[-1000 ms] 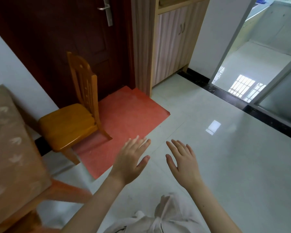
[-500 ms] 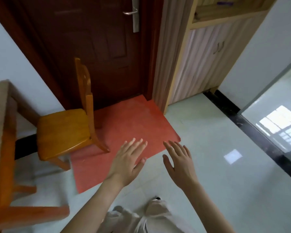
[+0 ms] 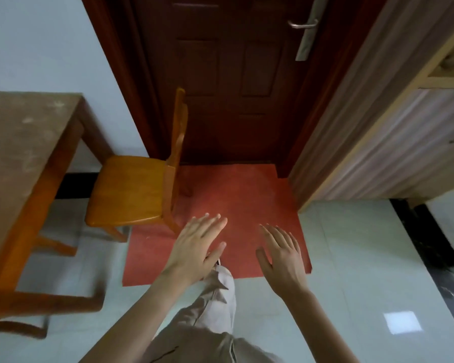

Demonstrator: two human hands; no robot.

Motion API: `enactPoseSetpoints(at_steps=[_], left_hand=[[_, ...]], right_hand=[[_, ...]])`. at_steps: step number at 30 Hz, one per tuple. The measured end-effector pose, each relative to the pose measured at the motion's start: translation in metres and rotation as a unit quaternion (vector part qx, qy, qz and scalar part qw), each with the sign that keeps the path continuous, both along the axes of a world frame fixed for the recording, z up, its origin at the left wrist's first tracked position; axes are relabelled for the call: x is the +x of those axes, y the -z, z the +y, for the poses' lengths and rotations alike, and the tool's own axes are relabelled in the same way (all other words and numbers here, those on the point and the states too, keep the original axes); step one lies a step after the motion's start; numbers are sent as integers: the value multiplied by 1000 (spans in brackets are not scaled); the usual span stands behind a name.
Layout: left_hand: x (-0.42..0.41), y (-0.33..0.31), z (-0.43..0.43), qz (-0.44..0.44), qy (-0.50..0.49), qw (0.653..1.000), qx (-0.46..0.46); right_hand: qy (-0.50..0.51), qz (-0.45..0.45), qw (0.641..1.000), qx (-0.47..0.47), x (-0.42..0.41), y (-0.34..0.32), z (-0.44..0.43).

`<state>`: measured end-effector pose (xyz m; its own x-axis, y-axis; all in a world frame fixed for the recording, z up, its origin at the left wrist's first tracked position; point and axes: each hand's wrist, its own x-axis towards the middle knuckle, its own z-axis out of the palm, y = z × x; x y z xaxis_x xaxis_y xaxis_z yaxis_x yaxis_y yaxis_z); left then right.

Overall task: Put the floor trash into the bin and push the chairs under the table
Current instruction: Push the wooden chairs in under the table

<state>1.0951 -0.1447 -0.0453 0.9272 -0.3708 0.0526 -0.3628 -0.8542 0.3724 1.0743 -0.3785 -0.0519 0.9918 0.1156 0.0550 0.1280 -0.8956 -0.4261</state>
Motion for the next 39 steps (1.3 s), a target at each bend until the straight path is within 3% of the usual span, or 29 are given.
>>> enactPoseSetpoints(at_steps=[12, 23, 32, 39], left_hand=[[245, -43, 11, -84, -61, 995, -4], [332, -11, 9, -34, -247, 968, -12], [373, -18, -14, -45, -506, 861, -20], [364, -22, -28, -62, -630, 774, -19]], right_hand=[[-57, -76, 995, 16, 278, -40, 11], [-243, -29, 970, 17, 465, -26, 28], [-492, -9, 870, 26, 595, -30, 74], [-637, -18, 770, 42, 626, -33, 131]])
